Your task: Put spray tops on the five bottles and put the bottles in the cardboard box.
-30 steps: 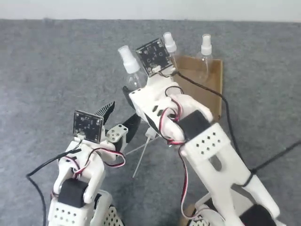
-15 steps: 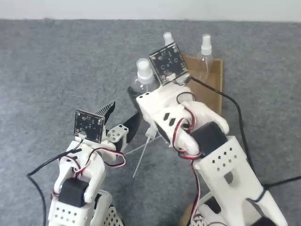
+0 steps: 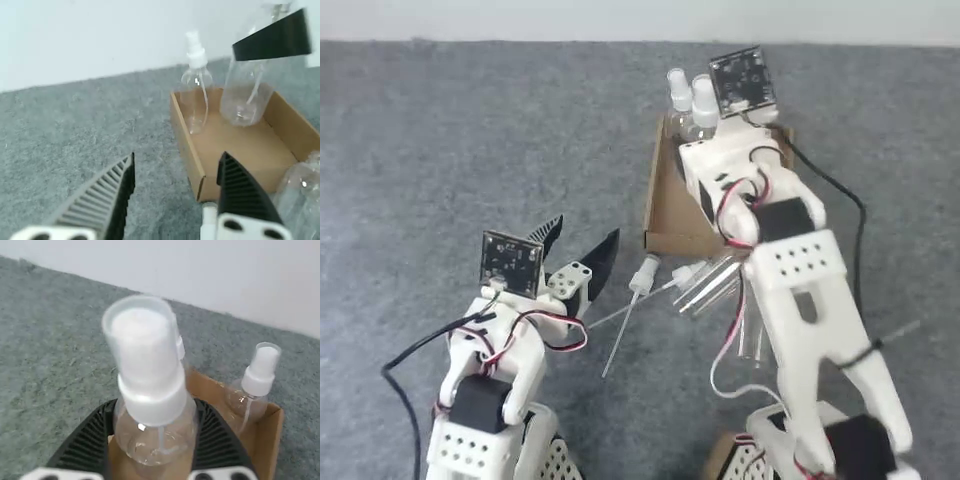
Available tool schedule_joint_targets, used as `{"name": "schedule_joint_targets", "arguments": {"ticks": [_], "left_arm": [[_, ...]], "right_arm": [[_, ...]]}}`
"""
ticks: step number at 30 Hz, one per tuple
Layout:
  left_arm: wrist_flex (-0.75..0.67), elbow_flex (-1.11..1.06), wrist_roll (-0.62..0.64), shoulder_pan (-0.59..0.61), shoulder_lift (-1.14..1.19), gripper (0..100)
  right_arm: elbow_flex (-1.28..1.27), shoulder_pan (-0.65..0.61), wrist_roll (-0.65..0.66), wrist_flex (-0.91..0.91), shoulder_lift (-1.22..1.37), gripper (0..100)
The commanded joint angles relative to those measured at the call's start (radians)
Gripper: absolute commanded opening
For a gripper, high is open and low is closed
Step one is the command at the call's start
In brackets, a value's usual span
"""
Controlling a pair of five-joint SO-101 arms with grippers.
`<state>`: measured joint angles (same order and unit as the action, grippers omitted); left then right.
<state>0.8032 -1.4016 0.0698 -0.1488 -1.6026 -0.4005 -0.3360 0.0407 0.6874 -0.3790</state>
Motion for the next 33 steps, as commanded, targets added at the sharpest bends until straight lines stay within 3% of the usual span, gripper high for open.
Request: {"name": "schedule_joint_targets", "arguments": {"ticks": [1,10,18,33], "left_arm": [[-0.035,0.005,-0.003,0.003,-0.018,25],[-0.035,0.005,-0.003,0.003,-0.018,25],[-0.035,0.005,-0.003,0.003,-0.018,25],[-0.032,0.005,-0.003,0.003,-0.018,25]], "right_arm": [[0.049,0.012,0.011,-0.097,0.071,0.6],[0.044,-0.015,0.008,-0.176,0.222,0.6],[-0.098,-0.019,0.008,-0.401,0.249,0.6],[-0.068,-0.024,0.008,-0.483,0.401,0.6]]}}
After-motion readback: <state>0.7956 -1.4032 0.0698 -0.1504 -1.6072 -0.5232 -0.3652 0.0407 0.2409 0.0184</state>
